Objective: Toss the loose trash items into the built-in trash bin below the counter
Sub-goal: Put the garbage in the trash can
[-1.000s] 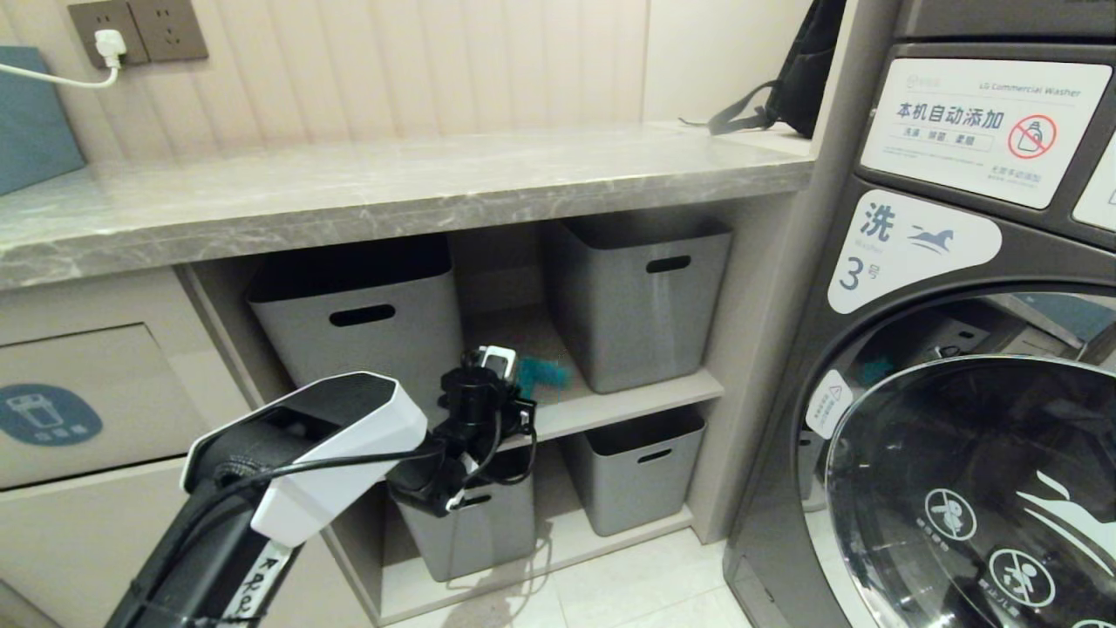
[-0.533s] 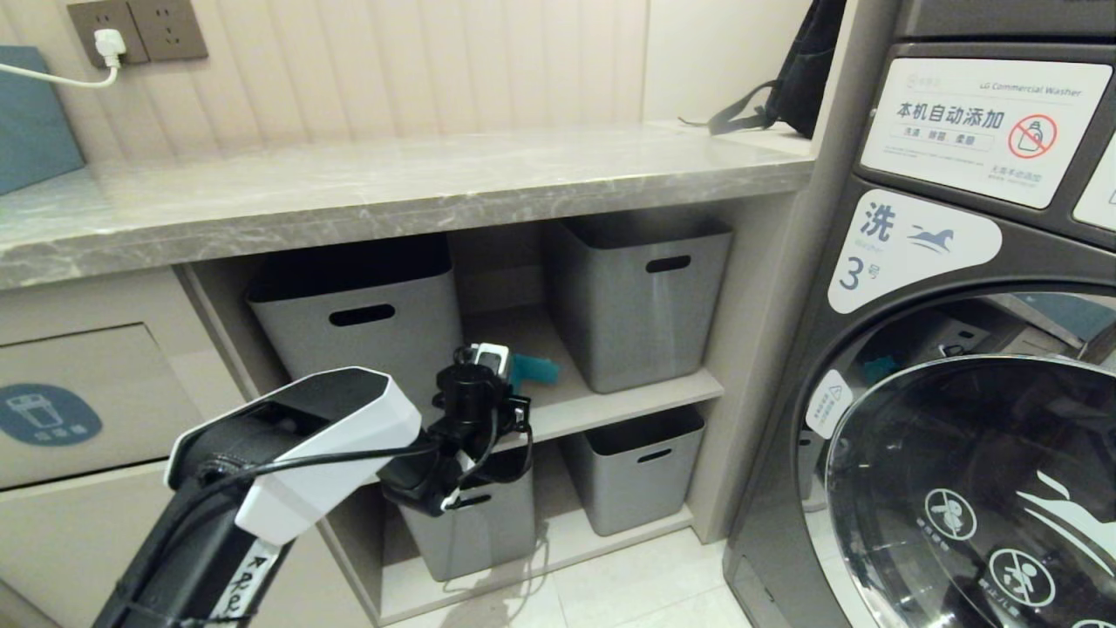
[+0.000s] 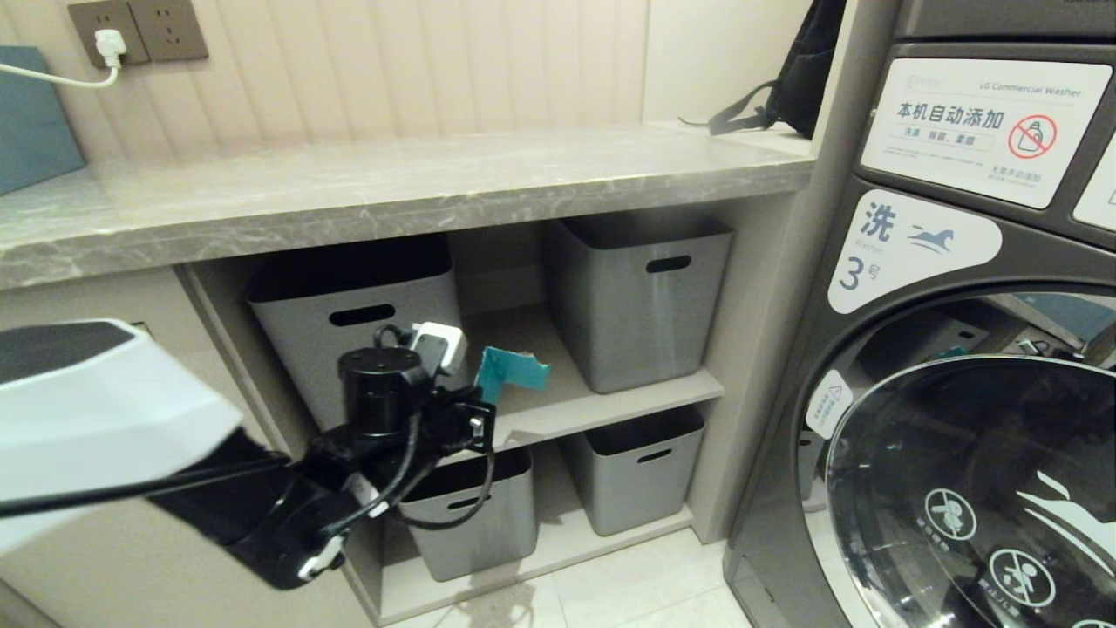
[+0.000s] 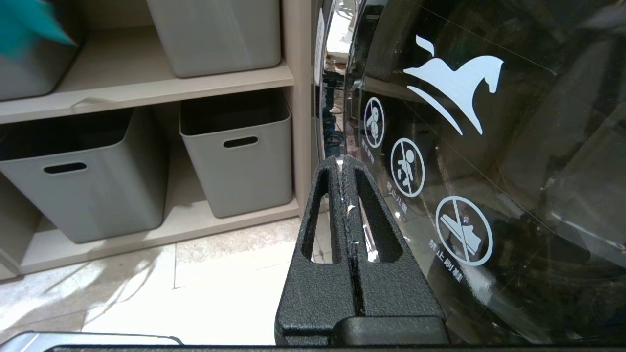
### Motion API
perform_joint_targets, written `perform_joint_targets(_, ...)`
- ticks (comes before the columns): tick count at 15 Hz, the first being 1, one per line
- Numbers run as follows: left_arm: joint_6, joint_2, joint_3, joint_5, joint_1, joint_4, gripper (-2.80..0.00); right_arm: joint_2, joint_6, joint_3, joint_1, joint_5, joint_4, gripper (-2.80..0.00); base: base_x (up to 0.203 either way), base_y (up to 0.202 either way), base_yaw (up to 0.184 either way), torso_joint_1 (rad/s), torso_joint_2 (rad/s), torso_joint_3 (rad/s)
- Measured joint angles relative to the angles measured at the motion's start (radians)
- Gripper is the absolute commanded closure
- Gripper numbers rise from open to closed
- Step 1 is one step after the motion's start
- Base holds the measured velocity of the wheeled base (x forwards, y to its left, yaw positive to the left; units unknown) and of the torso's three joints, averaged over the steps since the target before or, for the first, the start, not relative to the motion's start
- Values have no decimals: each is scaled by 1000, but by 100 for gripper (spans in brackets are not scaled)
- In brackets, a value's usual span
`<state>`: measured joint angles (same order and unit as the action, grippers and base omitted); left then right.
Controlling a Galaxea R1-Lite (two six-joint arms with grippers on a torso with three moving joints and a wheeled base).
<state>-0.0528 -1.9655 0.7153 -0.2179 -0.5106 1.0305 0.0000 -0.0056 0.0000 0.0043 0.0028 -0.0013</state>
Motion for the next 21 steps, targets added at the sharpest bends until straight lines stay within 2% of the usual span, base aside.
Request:
perform_joint_targets(3, -35, 325, -270, -1, -3, 3, 0, 0, 0, 0, 0, 0, 0, 0, 0, 0, 0, 0, 0, 0)
perform_joint_targets(5, -63, 527, -449, -1, 23, 3, 0, 0, 0, 0, 0, 0, 0, 0, 0, 0, 0, 0, 0, 0)
perform_joint_targets(7, -75, 694, -594, -4, 80, 0, 0, 0, 0, 0, 0, 0, 0, 0, 0, 0, 0, 0, 0, 0)
perform_joint_targets(9, -34, 819, -676, -18, 179, -29, 0, 0, 0, 0, 0, 0, 0, 0, 0, 0, 0, 0, 0, 0)
perform_joint_targets(12, 164, 888, -695, -28, 300, -62, 0, 0, 0, 0, 0, 0, 0, 0, 0, 0, 0, 0, 0, 0)
perform_joint_targets(15, 424, 888, -636, -28, 378, -165, 0, 0, 0, 0, 0, 0, 0, 0, 0, 0, 0, 0, 0, 0)
perform_joint_targets(18, 717, 837, -533, -29, 469, -291, 0, 0, 0, 0, 0, 0, 0, 0, 0, 0, 0, 0, 0, 0)
perform_joint_targets(20, 883, 786, -468, -25, 532, -345, 0, 0, 0, 0, 0, 0, 0, 0, 0, 0, 0, 0, 0, 0)
perform_joint_targets(21, 942, 763, -448, -23, 551, -358, 0, 0, 0, 0, 0, 0, 0, 0, 0, 0, 0, 0, 0, 0)
